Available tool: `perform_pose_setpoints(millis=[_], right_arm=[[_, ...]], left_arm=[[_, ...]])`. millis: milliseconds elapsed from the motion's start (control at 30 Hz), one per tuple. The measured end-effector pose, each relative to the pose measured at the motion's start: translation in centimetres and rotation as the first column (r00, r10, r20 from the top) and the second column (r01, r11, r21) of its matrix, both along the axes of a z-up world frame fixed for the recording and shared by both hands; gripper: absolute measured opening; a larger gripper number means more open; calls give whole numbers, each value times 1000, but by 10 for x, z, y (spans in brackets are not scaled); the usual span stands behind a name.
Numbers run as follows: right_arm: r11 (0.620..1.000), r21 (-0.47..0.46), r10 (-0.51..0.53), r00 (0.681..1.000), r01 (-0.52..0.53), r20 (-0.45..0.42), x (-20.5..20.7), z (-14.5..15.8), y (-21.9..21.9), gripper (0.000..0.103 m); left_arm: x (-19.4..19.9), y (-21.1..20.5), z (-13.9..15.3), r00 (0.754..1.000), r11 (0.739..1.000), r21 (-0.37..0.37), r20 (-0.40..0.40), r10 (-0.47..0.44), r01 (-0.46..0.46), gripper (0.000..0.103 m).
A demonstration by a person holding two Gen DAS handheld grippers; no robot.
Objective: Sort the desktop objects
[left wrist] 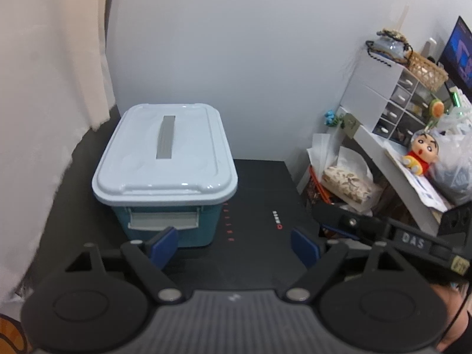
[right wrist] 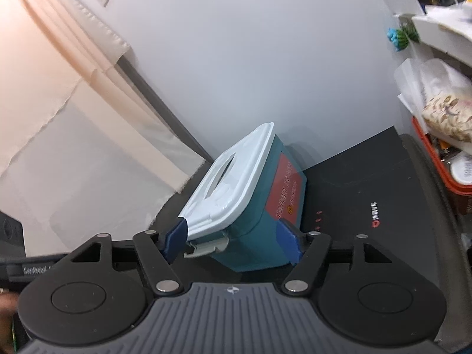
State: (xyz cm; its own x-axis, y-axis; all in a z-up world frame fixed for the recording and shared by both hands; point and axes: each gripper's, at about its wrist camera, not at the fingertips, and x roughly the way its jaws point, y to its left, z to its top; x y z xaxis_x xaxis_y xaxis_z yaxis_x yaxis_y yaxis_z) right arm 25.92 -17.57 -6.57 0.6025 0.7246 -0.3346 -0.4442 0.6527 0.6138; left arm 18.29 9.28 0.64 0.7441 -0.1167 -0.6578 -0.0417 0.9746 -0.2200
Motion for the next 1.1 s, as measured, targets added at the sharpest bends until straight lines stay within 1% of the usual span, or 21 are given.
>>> perform_pose_setpoints(millis=[33, 100, 200, 400, 500, 667, 900, 967, 1100], right_arm=[[1000, -17, 5, 1000, -4, 11, -5, 1, -2, 77], [999, -53, 12, 999, -11, 31, -15, 3, -6, 78], [997, -77, 7, 999, -4, 42, -26, 6, -16, 81], [990, -137, 0, 998, 8, 56, -45, 15, -26, 82], [987, -158, -13, 999, 21, 52, -54, 23, -28, 82], [976, -208, -51, 997, 63, 60, -73, 49, -32, 82], [964, -246, -88, 994, 102, 67, -92, 81, -35, 85], [962, -252, -97, 994, 108, 57, -94, 87, -35, 85], [954, -268, -127, 991, 133, 43, -92, 100, -34, 85]], left_arm=[[-3, -2, -1, 1000, 1000, -5, 2, 1, -1, 86], [-7, -7, -4, 1000, 1000, -11, 6, -3, 3, 86], [-14, -13, -6, 1000, 1000, -16, 13, -11, 11, 87], [-25, -25, -4, 998, 999, -26, 32, -45, 46, 87], [-36, -27, 3, 998, 998, -33, 48, -45, 47, 87], [-55, -29, 19, 996, 997, -42, 70, -62, 65, 87], [-77, -25, 42, 994, 997, -62, 97, -40, 46, 89], [-82, -27, 48, 994, 998, -52, 104, -41, 46, 89], [-87, -35, 58, 992, 998, -6, 107, -59, 60, 90]])
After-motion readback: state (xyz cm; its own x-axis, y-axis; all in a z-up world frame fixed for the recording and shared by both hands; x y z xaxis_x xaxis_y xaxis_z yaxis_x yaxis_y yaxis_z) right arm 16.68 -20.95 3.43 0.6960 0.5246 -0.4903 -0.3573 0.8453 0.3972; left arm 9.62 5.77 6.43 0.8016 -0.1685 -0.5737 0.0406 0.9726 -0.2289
